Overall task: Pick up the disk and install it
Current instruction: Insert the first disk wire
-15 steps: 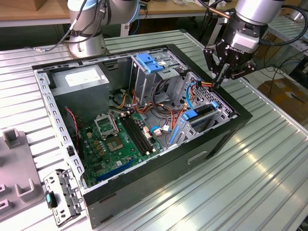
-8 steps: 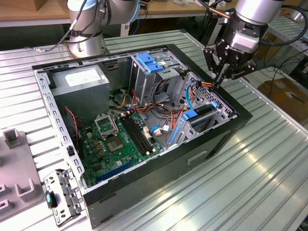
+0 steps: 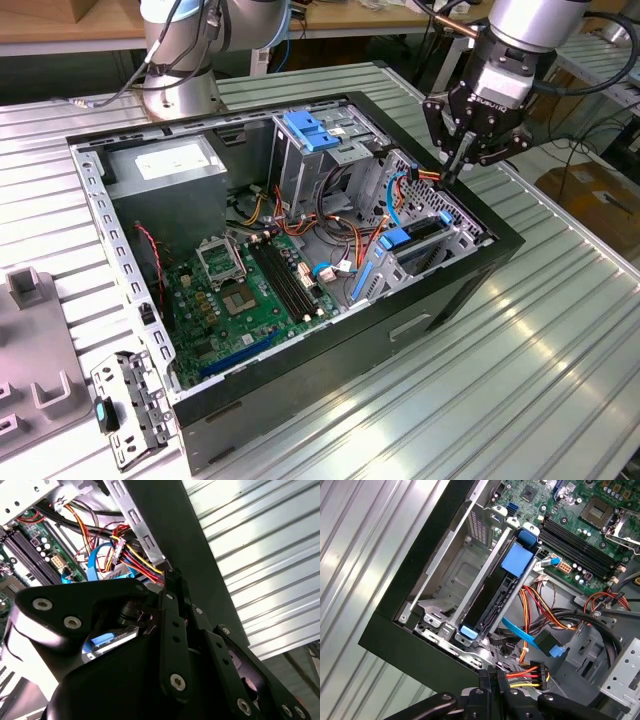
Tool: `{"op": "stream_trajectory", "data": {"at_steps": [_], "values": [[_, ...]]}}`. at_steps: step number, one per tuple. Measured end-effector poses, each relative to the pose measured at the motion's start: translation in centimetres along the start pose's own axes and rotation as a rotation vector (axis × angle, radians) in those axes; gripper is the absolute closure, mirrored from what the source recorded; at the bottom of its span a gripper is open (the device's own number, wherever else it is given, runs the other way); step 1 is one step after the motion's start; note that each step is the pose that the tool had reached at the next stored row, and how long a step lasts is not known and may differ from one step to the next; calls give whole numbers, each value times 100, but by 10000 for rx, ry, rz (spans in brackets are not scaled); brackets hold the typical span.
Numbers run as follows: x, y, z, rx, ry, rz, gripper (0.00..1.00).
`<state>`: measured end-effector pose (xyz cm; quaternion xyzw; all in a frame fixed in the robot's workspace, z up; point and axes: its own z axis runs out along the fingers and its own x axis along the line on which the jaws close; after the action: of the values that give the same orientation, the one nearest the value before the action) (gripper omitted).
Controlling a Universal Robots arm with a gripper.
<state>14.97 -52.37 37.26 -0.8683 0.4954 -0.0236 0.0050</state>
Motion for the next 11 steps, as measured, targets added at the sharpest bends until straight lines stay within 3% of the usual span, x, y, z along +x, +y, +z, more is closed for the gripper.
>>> {"op": "stream_trajectory", "data": {"at_steps": [3, 5, 7, 11], "values": [[-54, 92, -2, 1, -1, 1, 83], [-58, 101, 1, -3, 4, 141, 83], [-59, 101, 6, -22, 20, 638, 83], [-59, 101, 13, -45, 41, 1277, 83]]}}
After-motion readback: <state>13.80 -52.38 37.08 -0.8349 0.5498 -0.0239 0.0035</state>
